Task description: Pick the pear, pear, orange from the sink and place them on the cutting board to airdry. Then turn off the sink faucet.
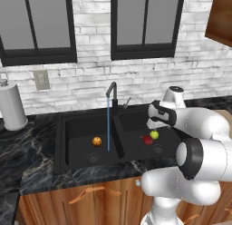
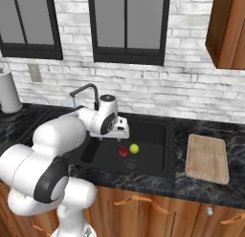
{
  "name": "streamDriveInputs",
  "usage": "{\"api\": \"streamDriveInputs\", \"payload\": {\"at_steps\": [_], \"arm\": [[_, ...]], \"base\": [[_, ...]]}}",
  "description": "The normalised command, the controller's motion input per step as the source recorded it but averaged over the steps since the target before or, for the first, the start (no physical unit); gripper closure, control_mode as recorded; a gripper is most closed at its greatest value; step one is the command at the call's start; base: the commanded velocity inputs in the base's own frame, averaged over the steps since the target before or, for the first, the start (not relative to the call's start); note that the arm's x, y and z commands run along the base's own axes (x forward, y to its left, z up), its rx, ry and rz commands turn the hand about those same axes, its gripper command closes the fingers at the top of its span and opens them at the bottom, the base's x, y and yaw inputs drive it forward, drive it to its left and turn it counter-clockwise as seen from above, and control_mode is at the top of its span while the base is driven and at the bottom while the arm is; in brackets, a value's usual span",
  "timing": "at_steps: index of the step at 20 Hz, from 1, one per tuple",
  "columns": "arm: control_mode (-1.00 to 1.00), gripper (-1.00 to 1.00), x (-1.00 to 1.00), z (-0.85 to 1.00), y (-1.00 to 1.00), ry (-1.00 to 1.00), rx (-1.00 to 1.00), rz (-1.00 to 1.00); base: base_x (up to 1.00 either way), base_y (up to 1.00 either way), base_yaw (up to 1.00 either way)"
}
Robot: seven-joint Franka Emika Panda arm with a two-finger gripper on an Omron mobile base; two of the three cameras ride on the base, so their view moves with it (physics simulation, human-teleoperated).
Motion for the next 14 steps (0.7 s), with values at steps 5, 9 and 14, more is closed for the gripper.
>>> {"api": "streamDriveInputs", "payload": {"at_steps": [5, 9, 14], "arm": [[-1.0, -1.0, 0.13, -0.14, 0.0, 0.01, 0.0, 0.0], [-1.0, -1.0, 0.15, -0.15, 0.0, 0.01, 0.0, 0.0], [-1.0, -1.0, 0.14, -0.19, 0.0, 0.01, 0.0, 0.0]], "base": [[0.0, 0.0, 0.0], [0.0, 0.0, 0.0], [0.0, 0.0, 0.0]]}}
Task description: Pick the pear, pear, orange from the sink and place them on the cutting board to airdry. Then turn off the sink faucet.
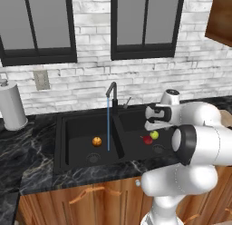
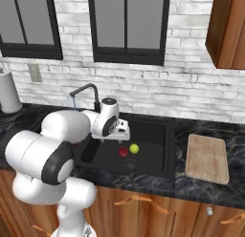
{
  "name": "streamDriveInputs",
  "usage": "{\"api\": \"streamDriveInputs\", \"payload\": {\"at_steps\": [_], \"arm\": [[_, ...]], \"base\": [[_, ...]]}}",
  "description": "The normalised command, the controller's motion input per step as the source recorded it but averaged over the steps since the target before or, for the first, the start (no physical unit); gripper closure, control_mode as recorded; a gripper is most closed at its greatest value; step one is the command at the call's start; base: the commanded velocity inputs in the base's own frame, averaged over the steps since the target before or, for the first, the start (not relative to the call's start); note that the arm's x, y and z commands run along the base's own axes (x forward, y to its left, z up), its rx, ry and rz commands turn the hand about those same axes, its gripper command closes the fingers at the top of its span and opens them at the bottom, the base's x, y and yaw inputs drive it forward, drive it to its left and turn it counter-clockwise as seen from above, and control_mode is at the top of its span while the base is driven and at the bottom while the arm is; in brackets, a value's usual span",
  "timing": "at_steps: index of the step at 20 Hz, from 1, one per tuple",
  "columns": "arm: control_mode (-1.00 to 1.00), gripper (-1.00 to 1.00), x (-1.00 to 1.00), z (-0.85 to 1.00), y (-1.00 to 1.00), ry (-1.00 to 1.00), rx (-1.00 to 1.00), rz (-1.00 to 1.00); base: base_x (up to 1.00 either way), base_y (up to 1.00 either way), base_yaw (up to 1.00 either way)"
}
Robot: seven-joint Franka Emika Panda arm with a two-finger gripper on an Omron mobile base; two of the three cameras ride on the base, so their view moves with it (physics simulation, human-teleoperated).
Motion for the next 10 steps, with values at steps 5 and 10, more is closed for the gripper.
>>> {"api": "streamDriveInputs", "payload": {"at_steps": [5, 10], "arm": [[-1.0, -1.0, 0.13, -0.19, 0.0, 0.01, 0.0, 0.0], [-1.0, -1.0, 0.18, -0.21, -0.01, 0.01, 0.0, 0.0]], "base": [[0.0, 0.0, 0.0], [0.0, 0.0, 0.0]]}}
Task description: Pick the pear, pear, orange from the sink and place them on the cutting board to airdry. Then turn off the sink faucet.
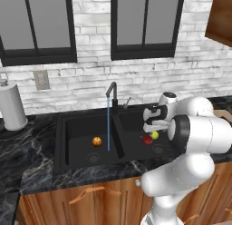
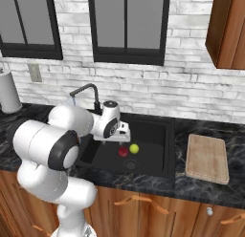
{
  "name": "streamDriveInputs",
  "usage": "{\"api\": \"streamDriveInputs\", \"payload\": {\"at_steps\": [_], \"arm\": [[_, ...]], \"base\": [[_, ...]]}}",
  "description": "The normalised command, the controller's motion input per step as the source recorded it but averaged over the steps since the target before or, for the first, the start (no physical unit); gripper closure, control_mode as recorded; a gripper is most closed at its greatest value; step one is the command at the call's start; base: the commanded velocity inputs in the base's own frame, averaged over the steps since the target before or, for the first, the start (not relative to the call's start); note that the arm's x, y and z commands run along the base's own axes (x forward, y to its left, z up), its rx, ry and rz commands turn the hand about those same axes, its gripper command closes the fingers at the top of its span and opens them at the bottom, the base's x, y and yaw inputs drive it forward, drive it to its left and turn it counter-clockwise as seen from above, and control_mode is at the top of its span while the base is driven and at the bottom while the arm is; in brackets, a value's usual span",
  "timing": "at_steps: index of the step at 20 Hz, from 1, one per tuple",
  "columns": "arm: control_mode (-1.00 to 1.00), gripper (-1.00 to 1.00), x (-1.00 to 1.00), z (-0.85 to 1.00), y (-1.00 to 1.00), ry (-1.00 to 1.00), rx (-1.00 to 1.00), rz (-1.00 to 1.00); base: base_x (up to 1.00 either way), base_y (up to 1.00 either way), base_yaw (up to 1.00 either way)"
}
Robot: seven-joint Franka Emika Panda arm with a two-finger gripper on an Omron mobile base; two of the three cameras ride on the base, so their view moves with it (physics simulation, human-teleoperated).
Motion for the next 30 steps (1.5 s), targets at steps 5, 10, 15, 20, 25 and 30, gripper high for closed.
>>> {"api": "streamDriveInputs", "payload": {"at_steps": [5, 10, 15, 20, 25, 30], "arm": [[-1.0, -1.0, 0.13, -0.22, -0.02, 0.02, 0.0, 0.0], [-1.0, -1.0, 0.14, -0.21, -0.04, 0.01, 0.0, 0.0], [-1.0, -1.0, 0.15, -0.18, -0.06, 0.01, 0.01, 0.0], [-1.0, -1.0, 0.11, -0.21, -0.03, 0.0, 0.01, 0.0], [-1.0, -1.0, 0.22, -0.26, 0.0, 0.0, 0.0, 0.0], [-1.0, -1.0, 0.29, -0.22, 0.0, 0.0, 0.0, 0.0]], "base": [[0.0, 0.0, 0.0], [0.0, 0.0, 0.0], [0.0, 0.0, 0.0], [0.0, 0.0, 0.0], [0.0, 0.0, 0.0], [0.0, 0.0, 0.0]]}}
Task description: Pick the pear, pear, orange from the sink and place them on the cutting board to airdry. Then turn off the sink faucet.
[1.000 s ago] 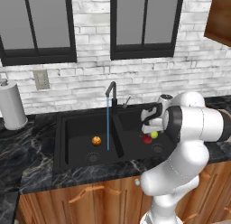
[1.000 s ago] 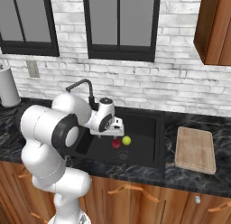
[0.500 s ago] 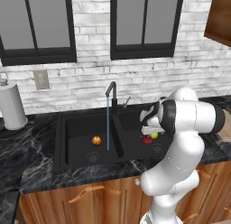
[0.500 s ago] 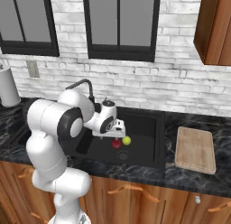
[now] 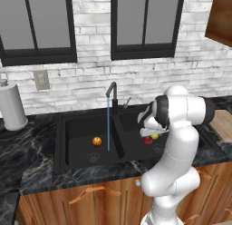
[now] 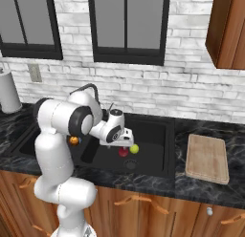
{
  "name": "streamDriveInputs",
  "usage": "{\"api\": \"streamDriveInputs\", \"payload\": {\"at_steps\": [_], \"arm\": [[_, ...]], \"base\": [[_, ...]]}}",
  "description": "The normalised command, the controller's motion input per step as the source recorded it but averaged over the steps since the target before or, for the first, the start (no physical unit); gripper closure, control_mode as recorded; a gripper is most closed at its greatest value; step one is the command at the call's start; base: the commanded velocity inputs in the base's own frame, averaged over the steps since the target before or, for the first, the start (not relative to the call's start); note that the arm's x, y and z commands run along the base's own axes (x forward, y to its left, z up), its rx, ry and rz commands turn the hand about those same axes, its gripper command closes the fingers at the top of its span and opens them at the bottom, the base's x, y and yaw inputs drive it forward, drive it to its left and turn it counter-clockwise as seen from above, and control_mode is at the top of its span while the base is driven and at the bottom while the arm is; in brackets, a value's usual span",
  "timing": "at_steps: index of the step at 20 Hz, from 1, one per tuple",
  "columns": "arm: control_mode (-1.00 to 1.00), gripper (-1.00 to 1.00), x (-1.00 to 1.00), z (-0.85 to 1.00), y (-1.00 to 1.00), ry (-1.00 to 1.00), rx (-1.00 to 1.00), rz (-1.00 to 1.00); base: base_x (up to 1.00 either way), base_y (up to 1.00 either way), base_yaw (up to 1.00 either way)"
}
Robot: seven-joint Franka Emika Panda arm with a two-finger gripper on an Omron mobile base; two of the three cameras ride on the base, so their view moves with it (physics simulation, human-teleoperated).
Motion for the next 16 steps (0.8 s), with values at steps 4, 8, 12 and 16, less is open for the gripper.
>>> {"api": "streamDriveInputs", "payload": {"at_steps": [4, 8, 12, 16], "arm": [[-1.0, -1.0, 0.3, -0.21, 0.0, 0.0, 0.0, 0.0], [-1.0, -1.0, 0.25, -0.19, 0.0, 0.0, 0.0, 0.0], [-1.0, -1.0, 0.2, -0.24, 0.0, 0.0, 0.0, 0.0], [-1.0, -1.0, 0.17, -0.25, -0.02, 0.0, 0.0, 0.0]], "base": [[0.0, 0.0, 0.0], [0.0, 0.0, 0.0], [0.0, 0.0, 0.0], [0.0, 0.0, 0.0]]}}
